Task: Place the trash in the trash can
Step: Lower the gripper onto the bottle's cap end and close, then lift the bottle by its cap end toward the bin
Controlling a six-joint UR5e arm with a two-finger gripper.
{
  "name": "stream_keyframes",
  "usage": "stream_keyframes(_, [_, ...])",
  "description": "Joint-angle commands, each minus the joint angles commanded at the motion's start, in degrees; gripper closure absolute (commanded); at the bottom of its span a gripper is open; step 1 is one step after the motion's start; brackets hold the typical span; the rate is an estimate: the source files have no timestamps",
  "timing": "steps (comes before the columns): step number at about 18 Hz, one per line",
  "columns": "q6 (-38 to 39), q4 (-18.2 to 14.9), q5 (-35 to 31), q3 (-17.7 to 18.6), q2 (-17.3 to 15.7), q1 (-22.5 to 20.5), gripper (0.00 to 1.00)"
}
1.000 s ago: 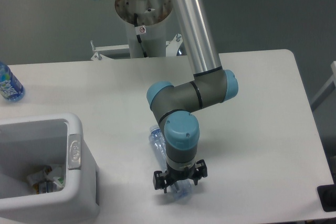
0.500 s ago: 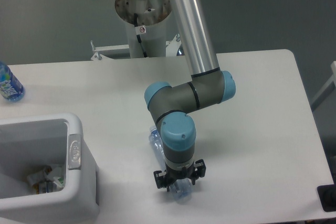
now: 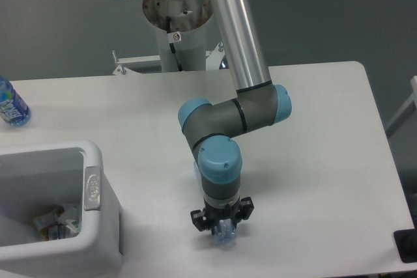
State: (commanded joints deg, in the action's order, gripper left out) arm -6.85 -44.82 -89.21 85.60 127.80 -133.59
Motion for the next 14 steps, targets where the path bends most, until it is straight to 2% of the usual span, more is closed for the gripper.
stream_keyframes(2, [-0.8, -0.3, 0.1, -0.3, -0.7, -0.1, 0.44])
stream_keyframes(6, [-0.9, -0.4, 2.2, -2.1, -4.5, -1.3, 0.44])
stream_keyframes(11, [4.6, -0.4, 16.9, -9.3, -8.5, -5.0, 0.44])
stream_keyframes(14, [5.0, -0.4, 18.3, -13.8, -11.2, -5.6, 0.45])
